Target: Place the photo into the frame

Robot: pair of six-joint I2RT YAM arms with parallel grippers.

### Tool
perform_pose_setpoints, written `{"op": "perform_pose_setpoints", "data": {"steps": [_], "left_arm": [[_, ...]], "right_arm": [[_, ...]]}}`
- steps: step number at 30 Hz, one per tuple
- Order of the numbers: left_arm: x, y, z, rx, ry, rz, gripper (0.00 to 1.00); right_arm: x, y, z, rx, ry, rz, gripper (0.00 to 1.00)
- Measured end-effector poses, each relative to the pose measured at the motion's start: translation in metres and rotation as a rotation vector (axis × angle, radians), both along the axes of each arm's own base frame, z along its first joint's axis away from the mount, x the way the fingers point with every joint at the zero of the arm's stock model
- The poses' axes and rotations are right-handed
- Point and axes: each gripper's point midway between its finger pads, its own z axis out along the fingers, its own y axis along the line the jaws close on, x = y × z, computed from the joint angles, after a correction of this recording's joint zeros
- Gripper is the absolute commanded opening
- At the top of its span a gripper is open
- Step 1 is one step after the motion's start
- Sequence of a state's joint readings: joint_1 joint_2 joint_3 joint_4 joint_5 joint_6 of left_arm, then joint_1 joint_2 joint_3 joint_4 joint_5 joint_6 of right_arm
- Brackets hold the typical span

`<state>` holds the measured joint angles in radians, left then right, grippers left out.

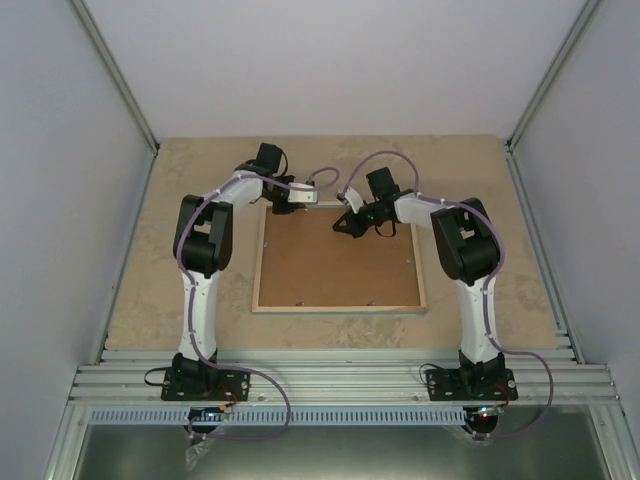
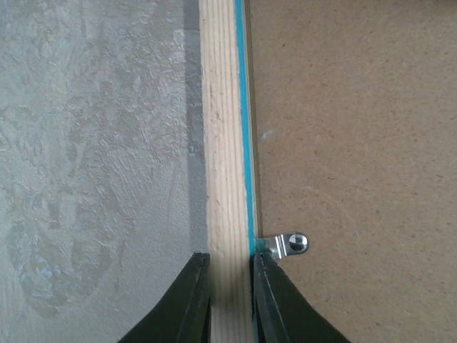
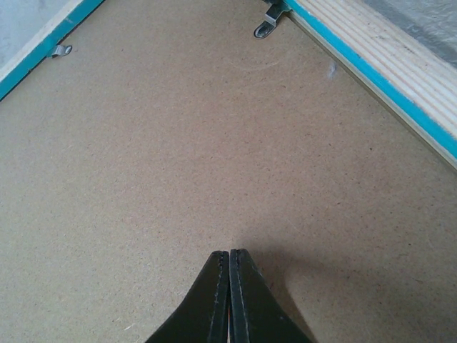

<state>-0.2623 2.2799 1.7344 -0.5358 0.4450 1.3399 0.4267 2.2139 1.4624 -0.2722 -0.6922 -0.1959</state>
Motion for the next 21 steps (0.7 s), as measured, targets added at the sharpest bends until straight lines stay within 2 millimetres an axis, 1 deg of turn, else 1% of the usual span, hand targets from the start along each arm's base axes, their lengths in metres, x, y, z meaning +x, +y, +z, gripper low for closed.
{"op": "perform_pose_setpoints", "data": {"steps": [2,4,7,8,12,14,16,19,21], "left_arm": [[-0.001,-0.001,0.0,0.0,-0.003,-0.004,0.19],[-0.001,-0.001,0.0,-0.004,-0.008,-0.001,0.24],[0.001,-0.002,0.002,-0.021,-0.013,0.024,0.32],[0.002,-0.002,0.003,-0.027,-0.016,0.032,0.34],[0.002,-0.002,0.009,-0.081,0.002,0.11,0.49],[0.003,-0.002,0.02,-0.119,0.004,0.148,0.53],[0.003,0.0,0.036,-0.152,-0.008,0.179,0.57],[0.001,0.003,0.064,-0.194,-0.04,0.206,0.59],[-0.002,0.005,0.083,-0.219,-0.063,0.221,0.59]], "right_arm": [[0.0,0.0,0.0,0.0,-0.003,0.002,0.04],[0.0,0.0,0.001,0.001,-0.005,0.004,0.06],[-0.001,0.0,0.004,0.004,-0.014,0.016,0.13],[-0.002,0.0,0.006,0.002,-0.012,0.019,0.16],[-0.012,-0.009,0.015,-0.017,0.019,0.032,0.38],[-0.01,-0.018,0.028,-0.015,0.015,0.029,0.45],[0.001,-0.031,0.05,-0.006,-0.027,0.017,0.51],[0.027,-0.056,0.084,-0.002,-0.134,-0.005,0.58],[0.048,-0.077,0.102,-0.024,-0.217,-0.023,0.6]]}}
